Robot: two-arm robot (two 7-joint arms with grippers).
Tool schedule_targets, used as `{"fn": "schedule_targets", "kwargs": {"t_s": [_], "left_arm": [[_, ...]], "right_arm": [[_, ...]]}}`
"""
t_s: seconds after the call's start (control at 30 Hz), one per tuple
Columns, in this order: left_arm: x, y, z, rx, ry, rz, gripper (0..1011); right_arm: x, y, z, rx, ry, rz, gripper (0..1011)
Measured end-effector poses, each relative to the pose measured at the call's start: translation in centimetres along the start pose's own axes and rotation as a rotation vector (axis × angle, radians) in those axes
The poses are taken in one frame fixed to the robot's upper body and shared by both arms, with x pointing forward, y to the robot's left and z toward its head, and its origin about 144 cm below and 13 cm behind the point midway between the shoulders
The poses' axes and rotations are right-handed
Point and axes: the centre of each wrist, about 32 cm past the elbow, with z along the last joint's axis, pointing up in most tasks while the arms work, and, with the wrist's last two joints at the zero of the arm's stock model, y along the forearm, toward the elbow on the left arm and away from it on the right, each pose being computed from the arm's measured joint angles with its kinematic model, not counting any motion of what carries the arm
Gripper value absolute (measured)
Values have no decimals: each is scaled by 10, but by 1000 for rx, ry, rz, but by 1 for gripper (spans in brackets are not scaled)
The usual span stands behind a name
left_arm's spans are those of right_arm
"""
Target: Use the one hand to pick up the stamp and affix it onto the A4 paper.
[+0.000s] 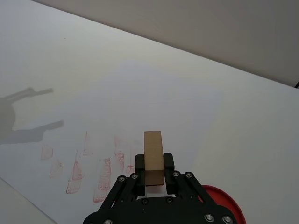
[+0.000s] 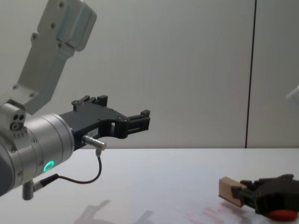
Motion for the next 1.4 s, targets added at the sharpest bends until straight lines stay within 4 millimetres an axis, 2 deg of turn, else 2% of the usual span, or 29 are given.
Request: {"fn": "schedule_targets", "kwargs": {"t_s": [0.8, 1.2, 1.4], "left_arm": [[0, 0, 0, 0, 0, 0, 993], [0, 0, 0, 0, 0, 0, 993], [0, 0, 0, 0, 0, 0, 993]], "right_arm": [[2, 18, -2, -68, 29, 38, 214], [3, 18, 3, -68, 28, 38, 216], [5, 13, 12, -26, 14, 15, 216]]}}
